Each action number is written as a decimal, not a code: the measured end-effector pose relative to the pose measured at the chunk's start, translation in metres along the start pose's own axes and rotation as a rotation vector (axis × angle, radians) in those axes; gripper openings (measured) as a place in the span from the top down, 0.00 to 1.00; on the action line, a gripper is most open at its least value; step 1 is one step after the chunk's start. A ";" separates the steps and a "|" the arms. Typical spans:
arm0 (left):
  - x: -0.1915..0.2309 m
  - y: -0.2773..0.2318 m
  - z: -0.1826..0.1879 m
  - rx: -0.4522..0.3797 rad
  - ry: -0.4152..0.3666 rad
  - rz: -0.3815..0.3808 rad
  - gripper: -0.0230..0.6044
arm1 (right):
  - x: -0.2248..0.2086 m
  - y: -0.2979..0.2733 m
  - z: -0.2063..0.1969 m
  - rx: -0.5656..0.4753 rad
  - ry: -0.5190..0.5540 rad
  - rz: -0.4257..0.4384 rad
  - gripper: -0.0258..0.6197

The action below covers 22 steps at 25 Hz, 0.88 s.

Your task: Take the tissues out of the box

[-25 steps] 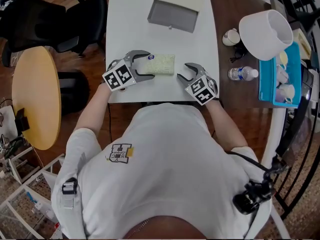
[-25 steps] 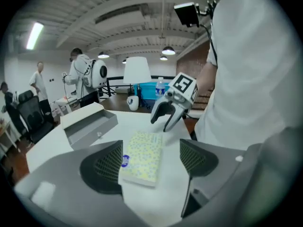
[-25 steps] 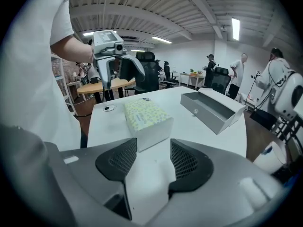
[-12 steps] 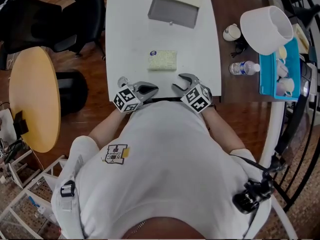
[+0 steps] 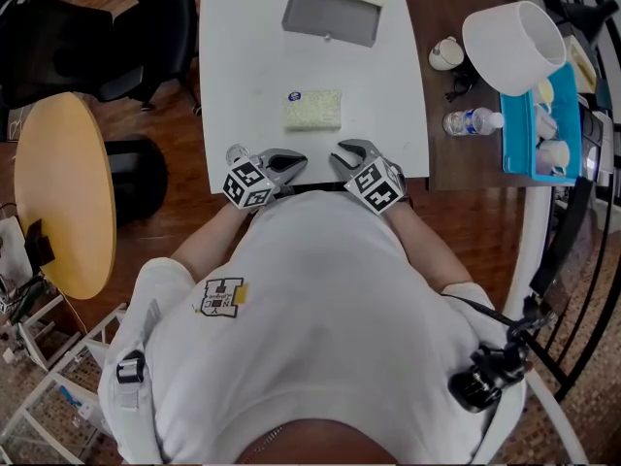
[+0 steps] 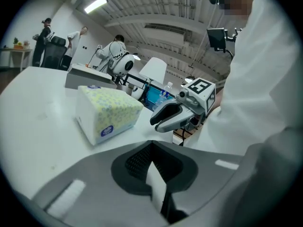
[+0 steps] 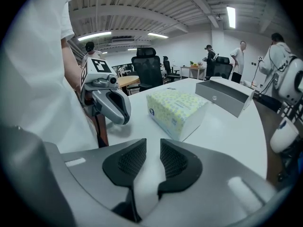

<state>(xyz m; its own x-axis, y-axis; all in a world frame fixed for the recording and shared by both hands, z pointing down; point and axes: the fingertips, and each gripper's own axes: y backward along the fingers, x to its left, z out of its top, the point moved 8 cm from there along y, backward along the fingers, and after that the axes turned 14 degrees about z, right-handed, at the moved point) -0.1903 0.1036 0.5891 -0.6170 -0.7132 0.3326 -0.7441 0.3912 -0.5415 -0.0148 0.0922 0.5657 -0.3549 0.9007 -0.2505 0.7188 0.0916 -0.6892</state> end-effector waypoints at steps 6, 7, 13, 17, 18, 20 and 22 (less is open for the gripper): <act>-0.001 0.002 -0.003 0.005 0.002 0.007 0.96 | 0.001 0.001 0.001 -0.001 0.000 -0.011 0.94; -0.001 0.002 -0.003 0.006 0.002 0.009 0.96 | 0.001 0.001 0.001 0.004 0.004 -0.012 0.96; -0.002 0.000 -0.003 0.003 0.003 0.013 0.96 | 0.000 0.003 0.001 0.021 0.019 -0.007 0.96; -0.002 0.001 -0.001 0.002 0.001 0.014 0.96 | 0.000 0.003 0.002 0.033 0.024 0.001 0.96; -0.001 0.001 -0.001 0.002 0.000 0.014 0.96 | 0.000 0.003 0.002 0.034 0.026 0.004 0.96; -0.001 0.002 0.000 0.002 -0.001 0.017 0.96 | 0.000 0.003 0.002 0.034 0.028 0.008 0.96; 0.000 0.003 0.001 0.000 0.000 0.020 0.96 | 0.000 0.003 0.004 0.036 0.032 0.010 0.96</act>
<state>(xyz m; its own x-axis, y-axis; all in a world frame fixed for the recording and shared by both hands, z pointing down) -0.1919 0.1045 0.5867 -0.6318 -0.7051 0.3219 -0.7318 0.4057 -0.5476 -0.0153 0.0911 0.5611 -0.3286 0.9145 -0.2362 0.6998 0.0678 -0.7111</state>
